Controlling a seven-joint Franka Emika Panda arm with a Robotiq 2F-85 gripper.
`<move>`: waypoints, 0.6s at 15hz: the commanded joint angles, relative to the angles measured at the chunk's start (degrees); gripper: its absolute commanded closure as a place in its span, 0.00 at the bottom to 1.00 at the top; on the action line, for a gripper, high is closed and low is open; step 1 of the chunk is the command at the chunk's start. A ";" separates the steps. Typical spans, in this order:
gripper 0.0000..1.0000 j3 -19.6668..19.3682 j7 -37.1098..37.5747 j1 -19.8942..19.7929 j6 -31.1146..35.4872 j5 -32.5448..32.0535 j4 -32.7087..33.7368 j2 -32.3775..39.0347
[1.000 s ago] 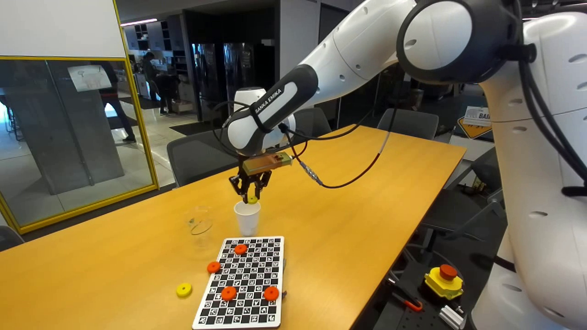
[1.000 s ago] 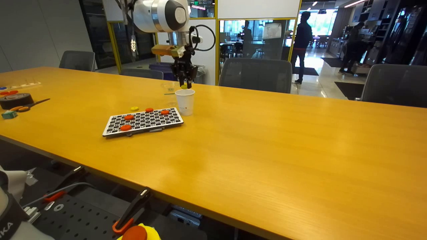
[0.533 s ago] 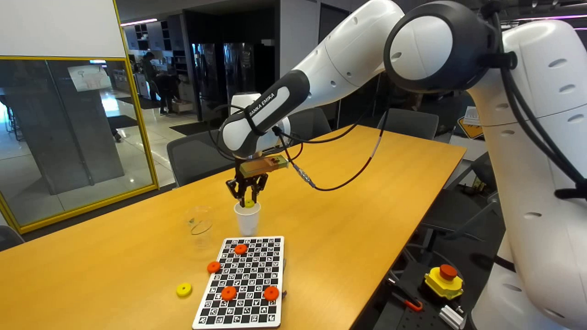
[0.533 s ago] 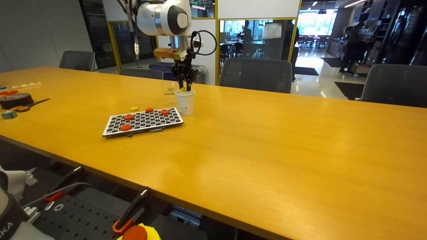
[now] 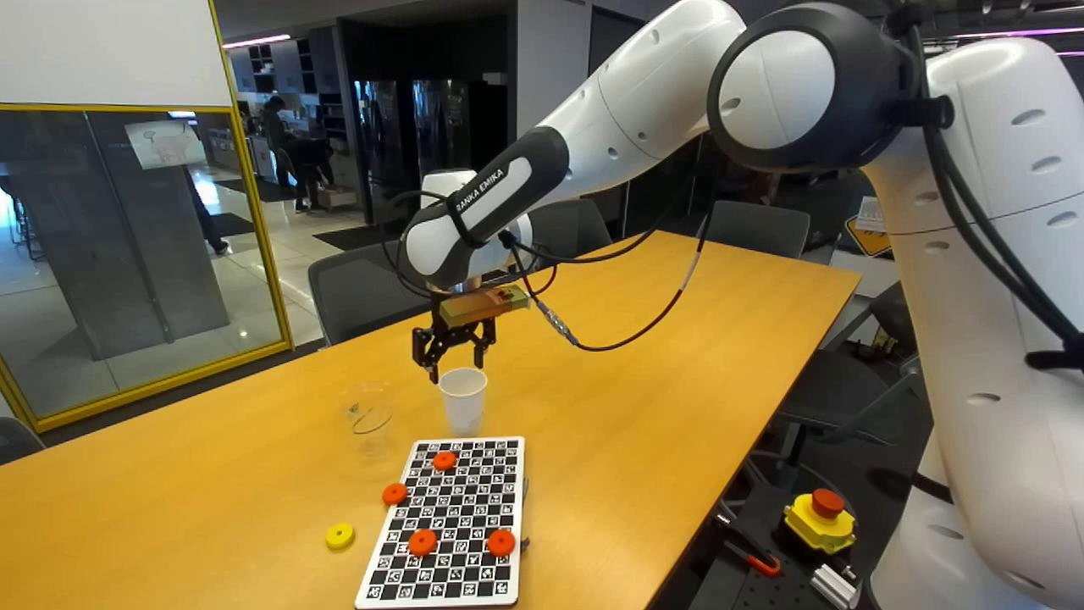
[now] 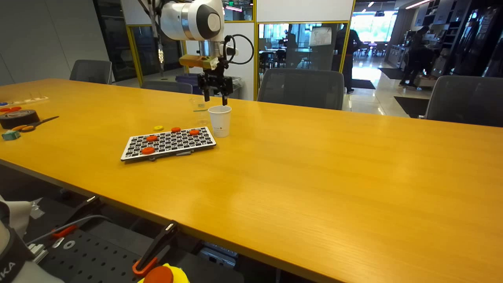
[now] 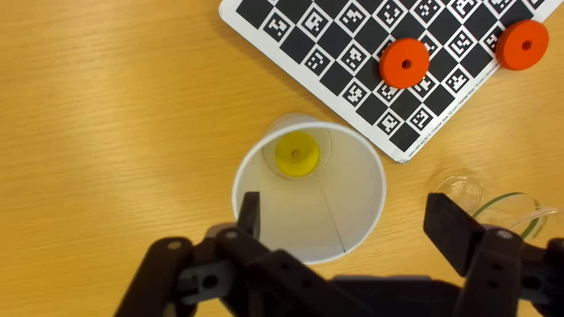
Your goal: Put the yellow block in the white cup the put two orange blocks in the clear cup, then put the remaining yellow block in the white cup, then put the remaining two orange blocks in the clear cup
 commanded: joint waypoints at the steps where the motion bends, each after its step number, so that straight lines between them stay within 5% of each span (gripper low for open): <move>1: 0.00 0.28 1.84 1.55 -1.60 0.28 -3.94 -4.44; 9: 0.00 3.82 8.24 5.69 -0.06 2.22 -15.77 -10.04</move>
